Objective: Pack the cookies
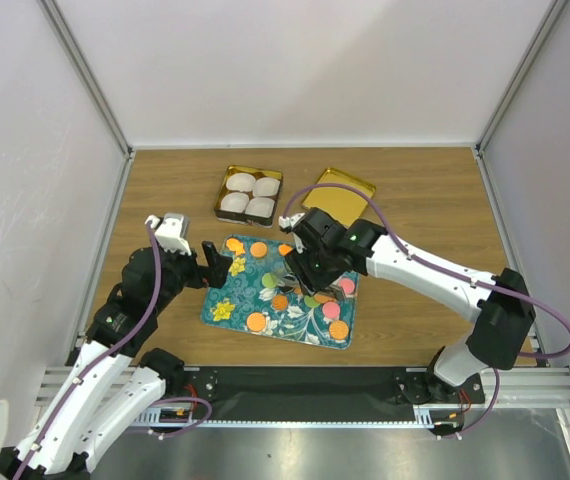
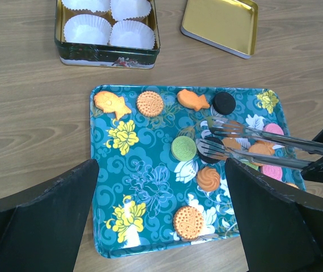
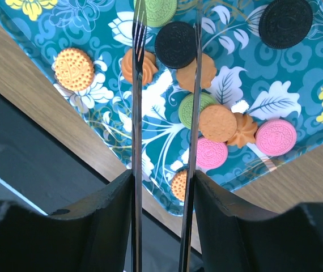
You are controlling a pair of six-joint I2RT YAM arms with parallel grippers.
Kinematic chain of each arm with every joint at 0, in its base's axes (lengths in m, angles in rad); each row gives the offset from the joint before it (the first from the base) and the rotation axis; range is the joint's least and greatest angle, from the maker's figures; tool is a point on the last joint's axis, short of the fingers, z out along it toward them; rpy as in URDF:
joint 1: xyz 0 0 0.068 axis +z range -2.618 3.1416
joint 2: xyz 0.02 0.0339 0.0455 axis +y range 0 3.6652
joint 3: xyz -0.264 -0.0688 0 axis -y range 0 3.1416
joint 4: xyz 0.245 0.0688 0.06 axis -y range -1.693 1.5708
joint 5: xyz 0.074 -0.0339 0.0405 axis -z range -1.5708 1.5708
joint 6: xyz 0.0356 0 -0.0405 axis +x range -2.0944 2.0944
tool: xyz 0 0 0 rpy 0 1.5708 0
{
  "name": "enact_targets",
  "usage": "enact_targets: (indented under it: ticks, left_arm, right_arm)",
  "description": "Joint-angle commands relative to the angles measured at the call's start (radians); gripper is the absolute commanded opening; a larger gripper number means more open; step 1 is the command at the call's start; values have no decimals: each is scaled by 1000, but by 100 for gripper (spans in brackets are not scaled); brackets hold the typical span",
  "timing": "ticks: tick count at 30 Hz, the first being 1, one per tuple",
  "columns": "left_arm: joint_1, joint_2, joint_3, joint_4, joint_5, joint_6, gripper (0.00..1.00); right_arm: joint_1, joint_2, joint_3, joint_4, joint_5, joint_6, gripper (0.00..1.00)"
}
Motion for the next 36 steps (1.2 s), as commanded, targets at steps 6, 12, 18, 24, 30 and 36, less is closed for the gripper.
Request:
enact_targets:
  ticks: [6, 12, 18, 24, 30, 36]
  left_arm:
    - [2, 7, -1, 16, 17, 24, 100]
    - [2, 9, -1, 18, 21, 24, 100]
    - [2, 9, -1, 18, 23, 25, 100]
    - [2, 9, -1, 19, 26, 25, 100]
    - [2, 6, 0, 19, 28, 25, 100]
    - [0, 6, -1, 19, 32, 25, 100]
  right_arm:
    - [31, 15, 52, -27, 38, -28, 52]
    - [40, 33, 59, -39, 93, -30, 52]
    - [44, 41, 64, -39, 90, -34, 53]
    - [57, 53, 72, -52, 87, -39, 53]
    - [60, 64, 73, -64, 104, -37, 54]
    - [68, 79, 79, -76, 117, -39, 52]
